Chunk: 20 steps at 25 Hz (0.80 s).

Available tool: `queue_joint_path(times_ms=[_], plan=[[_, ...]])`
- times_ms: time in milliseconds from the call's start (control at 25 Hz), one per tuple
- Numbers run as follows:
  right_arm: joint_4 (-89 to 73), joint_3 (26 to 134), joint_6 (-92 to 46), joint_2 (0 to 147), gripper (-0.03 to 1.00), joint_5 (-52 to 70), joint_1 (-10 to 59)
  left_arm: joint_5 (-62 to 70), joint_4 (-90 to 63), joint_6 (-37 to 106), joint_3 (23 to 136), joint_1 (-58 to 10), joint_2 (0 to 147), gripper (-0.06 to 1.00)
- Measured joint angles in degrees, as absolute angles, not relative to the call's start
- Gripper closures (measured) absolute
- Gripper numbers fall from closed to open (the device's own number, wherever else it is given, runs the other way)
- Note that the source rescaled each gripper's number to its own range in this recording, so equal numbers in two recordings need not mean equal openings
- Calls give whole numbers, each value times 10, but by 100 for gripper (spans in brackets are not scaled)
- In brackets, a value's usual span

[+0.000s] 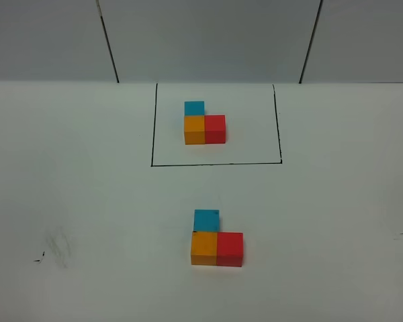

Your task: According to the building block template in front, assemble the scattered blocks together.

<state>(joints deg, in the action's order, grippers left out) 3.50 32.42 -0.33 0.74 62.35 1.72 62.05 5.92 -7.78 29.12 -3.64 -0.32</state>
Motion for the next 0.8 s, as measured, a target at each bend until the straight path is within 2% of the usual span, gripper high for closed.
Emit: queue_joint_path(times_ms=[280, 440, 800], plan=[[34, 289, 0, 7, 4, 615, 17, 621, 59, -78, 291, -36, -3, 28], [33, 289, 0, 7, 9, 615, 17, 621, 59, -78, 291, -36, -3, 28], [33, 289, -3, 7, 38, 615, 17, 621, 59, -78, 291, -36, -3, 28]])
